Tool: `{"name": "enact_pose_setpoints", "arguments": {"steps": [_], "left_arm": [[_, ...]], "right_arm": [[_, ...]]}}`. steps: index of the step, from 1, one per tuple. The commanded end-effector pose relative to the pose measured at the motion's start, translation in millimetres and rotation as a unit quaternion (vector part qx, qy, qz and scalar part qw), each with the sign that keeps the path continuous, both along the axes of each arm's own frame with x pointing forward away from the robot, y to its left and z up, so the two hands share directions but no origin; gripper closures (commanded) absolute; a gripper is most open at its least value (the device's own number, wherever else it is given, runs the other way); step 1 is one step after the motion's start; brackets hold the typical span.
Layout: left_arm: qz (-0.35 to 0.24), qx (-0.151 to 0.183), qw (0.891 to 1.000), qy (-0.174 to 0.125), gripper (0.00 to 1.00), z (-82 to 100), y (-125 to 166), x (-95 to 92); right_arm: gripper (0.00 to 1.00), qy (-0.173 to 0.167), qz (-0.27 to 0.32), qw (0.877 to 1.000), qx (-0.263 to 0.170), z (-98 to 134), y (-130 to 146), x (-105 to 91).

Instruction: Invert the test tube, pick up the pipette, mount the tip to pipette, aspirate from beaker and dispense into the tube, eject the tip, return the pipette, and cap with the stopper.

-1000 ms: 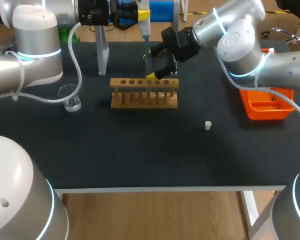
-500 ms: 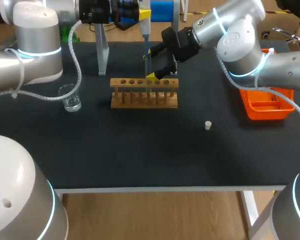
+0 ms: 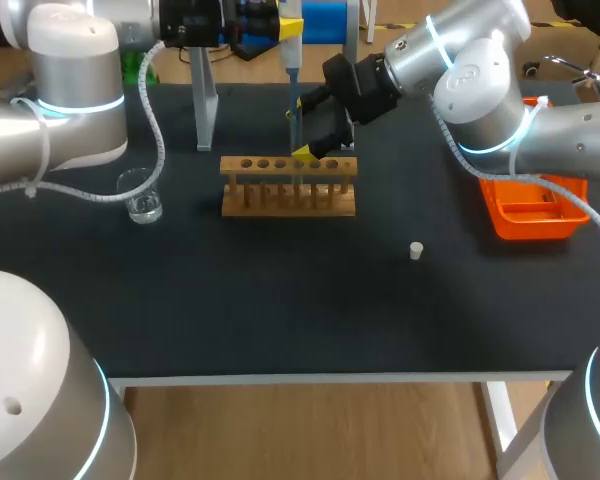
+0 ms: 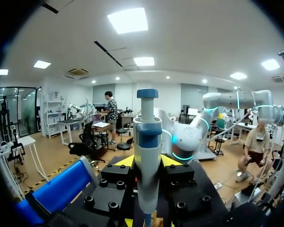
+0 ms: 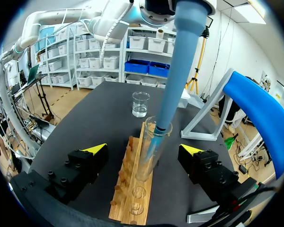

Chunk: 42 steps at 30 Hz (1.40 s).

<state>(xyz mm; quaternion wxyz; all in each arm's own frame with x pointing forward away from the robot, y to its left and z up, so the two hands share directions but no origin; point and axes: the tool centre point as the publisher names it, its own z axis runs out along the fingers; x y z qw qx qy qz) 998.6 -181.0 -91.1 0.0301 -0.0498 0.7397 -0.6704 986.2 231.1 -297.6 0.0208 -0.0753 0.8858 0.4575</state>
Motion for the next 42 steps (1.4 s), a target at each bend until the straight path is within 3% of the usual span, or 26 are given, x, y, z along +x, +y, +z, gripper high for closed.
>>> {"name": "enact_pose_setpoints", "arguments": {"steps": [1, 28, 36, 42], "left_arm": [[0.004, 0.000, 1.000, -0.002, 1.00, 0.3, -0.4, -1.9], [0.006, 0.003, 1.000, 0.004, 1.00, -0.4, 0.1, -2.3], [0.006, 0.003, 1.000, 0.004, 1.00, -0.4, 0.1, -2.3], [0.006, 0.003, 1.000, 0.004, 1.00, -0.4, 0.1, -2.3]], "right_arm": [[0.00, 0.001, 0.000, 1.000, -0.001, 1.1, -0.8, -0.3], [0.00, 0.001, 0.000, 1.000, -0.001, 1.1, -0.8, -0.3], [0.00, -0.003, -0.014, 1.000, 0.011, 12.3, -13.4, 2.2], [0.00, -0.003, -0.026, 1.000, 0.016, 26.0, -37.6, -2.3]]}}
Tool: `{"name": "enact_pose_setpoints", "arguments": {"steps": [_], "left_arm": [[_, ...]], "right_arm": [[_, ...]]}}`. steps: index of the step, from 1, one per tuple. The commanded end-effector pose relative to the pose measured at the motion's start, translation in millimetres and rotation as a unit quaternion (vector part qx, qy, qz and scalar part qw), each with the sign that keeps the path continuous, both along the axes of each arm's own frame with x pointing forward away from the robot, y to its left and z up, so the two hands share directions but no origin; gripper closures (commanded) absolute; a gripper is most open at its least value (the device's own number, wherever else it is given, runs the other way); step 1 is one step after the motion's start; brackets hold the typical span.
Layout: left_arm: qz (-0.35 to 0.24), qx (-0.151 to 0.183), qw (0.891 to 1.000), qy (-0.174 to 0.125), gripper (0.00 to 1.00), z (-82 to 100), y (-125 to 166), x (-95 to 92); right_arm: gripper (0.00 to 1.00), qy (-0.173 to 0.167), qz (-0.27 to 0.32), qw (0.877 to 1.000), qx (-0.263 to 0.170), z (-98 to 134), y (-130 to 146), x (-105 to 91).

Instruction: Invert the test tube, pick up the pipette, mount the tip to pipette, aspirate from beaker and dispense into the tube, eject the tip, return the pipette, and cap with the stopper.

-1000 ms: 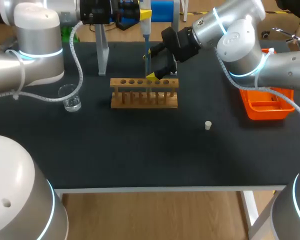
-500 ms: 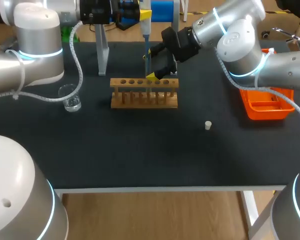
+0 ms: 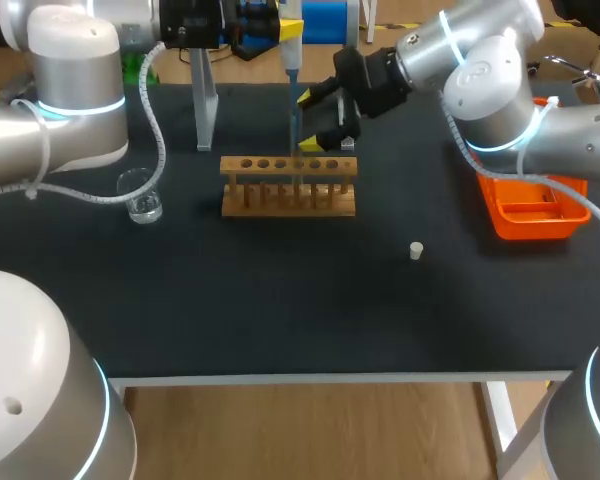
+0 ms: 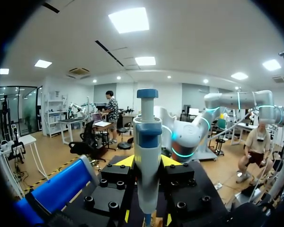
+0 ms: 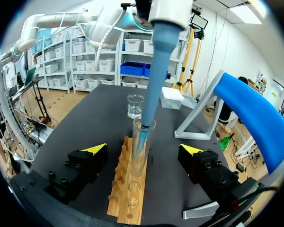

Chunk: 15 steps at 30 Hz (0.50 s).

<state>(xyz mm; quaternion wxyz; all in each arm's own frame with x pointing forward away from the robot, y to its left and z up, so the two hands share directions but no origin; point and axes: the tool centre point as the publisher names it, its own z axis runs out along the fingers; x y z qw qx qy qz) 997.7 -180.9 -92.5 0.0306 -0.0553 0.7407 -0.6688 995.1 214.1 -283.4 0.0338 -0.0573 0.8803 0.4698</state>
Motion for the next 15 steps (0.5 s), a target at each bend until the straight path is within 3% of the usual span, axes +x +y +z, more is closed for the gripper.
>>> {"name": "enact_pose_setpoints", "arguments": {"steps": [1, 8, 15], "left_arm": [[0.002, 0.001, 1.000, 0.000, 1.00, 1.0, 0.0, -1.4], [0.002, 0.001, 1.000, 0.000, 1.00, 1.0, 0.0, -1.4], [0.002, 0.001, 1.000, 0.000, 1.00, 1.0, 0.0, -1.4]], "right_arm": [[0.00, 0.000, -0.006, 1.000, 0.003, 14.5, -25.5, -13.0], [0.00, 0.001, -0.012, 1.000, 0.026, 42.4, -60.0, -27.7], [0.00, -0.033, -0.030, 0.998, 0.052, 81.7, -86.8, -34.3]]}}
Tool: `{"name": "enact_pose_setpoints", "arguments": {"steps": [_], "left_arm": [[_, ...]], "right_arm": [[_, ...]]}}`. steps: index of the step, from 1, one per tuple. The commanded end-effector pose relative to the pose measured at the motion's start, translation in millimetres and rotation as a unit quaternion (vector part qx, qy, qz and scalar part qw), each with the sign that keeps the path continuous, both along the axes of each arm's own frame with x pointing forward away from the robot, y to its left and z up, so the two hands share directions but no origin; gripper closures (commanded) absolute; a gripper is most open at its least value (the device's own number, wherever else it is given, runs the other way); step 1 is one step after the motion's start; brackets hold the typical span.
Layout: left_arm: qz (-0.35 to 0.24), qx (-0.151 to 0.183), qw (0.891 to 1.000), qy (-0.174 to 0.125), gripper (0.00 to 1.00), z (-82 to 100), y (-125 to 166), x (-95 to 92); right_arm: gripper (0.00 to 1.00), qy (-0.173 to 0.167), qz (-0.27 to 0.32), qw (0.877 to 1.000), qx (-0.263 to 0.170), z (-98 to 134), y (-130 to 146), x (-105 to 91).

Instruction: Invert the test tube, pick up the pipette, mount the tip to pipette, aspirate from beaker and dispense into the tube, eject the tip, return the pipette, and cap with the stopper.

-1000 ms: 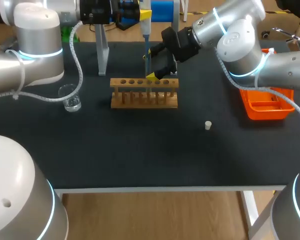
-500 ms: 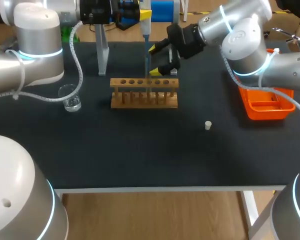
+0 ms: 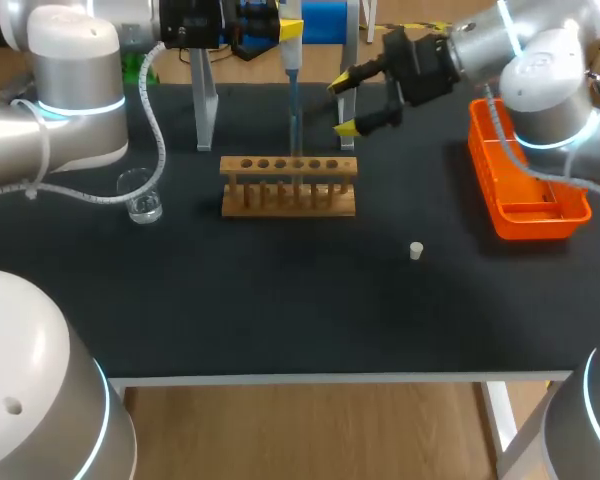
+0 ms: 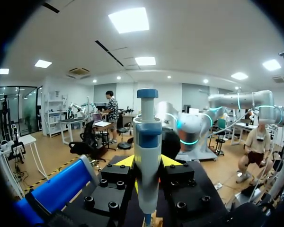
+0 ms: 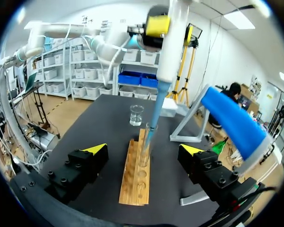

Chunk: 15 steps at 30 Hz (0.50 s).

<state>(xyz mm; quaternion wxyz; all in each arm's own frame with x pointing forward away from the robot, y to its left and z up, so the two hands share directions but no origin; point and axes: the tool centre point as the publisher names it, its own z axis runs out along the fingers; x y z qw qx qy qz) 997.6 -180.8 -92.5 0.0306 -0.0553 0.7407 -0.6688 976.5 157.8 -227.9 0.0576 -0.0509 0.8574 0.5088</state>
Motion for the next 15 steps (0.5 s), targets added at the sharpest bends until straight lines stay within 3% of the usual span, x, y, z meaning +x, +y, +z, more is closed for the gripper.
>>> {"name": "enact_pose_setpoints", "arguments": {"steps": [1, 7, 15], "left_arm": [[0.002, 0.001, 1.000, 0.000, 1.00, 1.0, 0.0, -1.3], [0.002, 0.001, 1.000, 0.000, 1.00, 1.0, 0.0, -1.3], [0.002, 0.001, 1.000, 0.000, 1.00, 1.0, 0.0, -1.3]], "right_arm": [[0.00, -0.018, -0.020, 1.000, 0.008, 32.7, -33.3, -15.9], [0.00, 0.005, -0.081, 0.996, 0.019, 73.1, -45.6, -16.1], [0.00, 0.005, -0.081, 0.996, 0.019, 73.1, -45.6, -16.1]]}}
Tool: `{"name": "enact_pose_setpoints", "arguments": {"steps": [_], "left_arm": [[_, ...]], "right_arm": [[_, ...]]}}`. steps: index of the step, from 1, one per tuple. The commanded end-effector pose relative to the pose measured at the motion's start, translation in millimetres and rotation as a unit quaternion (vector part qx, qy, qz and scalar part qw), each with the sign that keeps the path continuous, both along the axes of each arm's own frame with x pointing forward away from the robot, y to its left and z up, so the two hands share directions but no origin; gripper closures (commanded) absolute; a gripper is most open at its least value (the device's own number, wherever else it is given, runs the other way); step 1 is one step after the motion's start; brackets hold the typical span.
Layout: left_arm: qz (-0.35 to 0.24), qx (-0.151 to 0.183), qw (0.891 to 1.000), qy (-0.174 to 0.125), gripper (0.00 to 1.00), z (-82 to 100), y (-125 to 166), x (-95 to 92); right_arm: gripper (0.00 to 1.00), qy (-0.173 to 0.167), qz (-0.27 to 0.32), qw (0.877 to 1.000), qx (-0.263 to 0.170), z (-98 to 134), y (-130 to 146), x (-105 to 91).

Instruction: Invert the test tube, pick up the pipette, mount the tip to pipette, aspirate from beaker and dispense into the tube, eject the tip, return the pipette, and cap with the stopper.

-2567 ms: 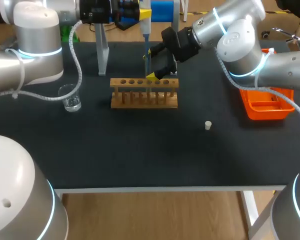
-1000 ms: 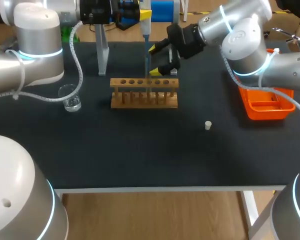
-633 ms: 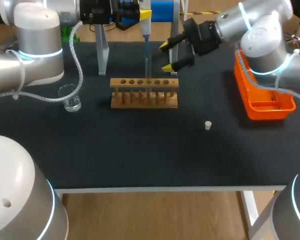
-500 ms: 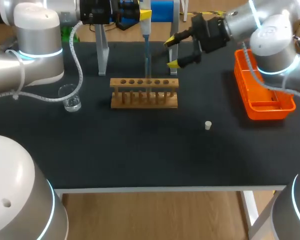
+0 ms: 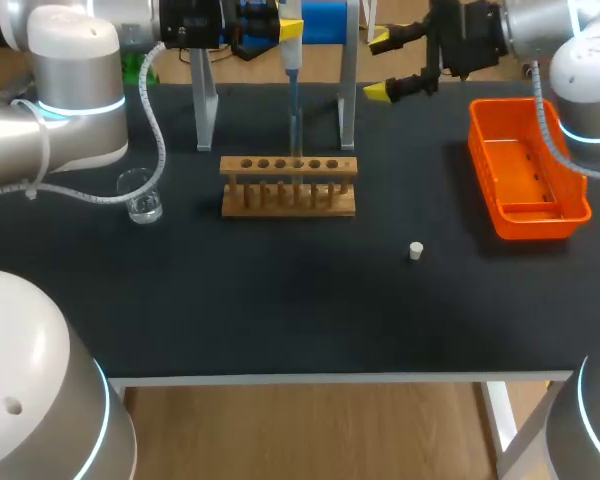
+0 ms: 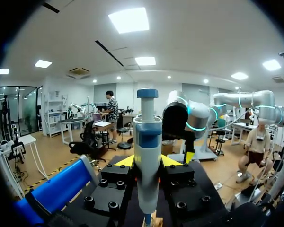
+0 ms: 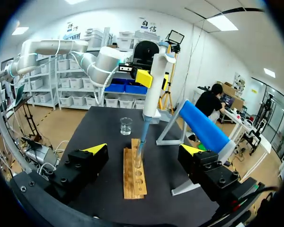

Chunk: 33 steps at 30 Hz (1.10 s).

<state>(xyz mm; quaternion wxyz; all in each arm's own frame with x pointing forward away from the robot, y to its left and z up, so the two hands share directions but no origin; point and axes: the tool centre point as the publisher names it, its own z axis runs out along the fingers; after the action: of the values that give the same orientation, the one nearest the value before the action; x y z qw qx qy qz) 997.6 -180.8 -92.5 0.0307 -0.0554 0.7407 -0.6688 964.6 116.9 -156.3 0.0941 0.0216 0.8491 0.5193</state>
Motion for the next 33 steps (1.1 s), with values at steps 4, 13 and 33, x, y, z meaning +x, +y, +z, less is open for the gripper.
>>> {"name": "enact_pose_setpoints", "arguments": {"steps": [4, 13, 33], "left_arm": [[0.002, 0.001, 1.000, 0.000, 1.00, 1.0, 0.0, -1.3], [0.002, 0.001, 1.000, 0.000, 1.00, 1.0, 0.0, -1.3], [0.002, 0.001, 1.000, 0.000, 1.00, 1.0, 0.0, -1.3]], "right_arm": [[0.00, -0.001, -0.002, 1.000, 0.000, 1.5, -4.7, -4.1], [0.00, -0.001, -0.013, 1.000, -0.001, 44.1, 0.8, -3.2], [1.00, 0.009, -0.039, 0.999, 0.028, 123.6, 4.6, -5.1]]}}
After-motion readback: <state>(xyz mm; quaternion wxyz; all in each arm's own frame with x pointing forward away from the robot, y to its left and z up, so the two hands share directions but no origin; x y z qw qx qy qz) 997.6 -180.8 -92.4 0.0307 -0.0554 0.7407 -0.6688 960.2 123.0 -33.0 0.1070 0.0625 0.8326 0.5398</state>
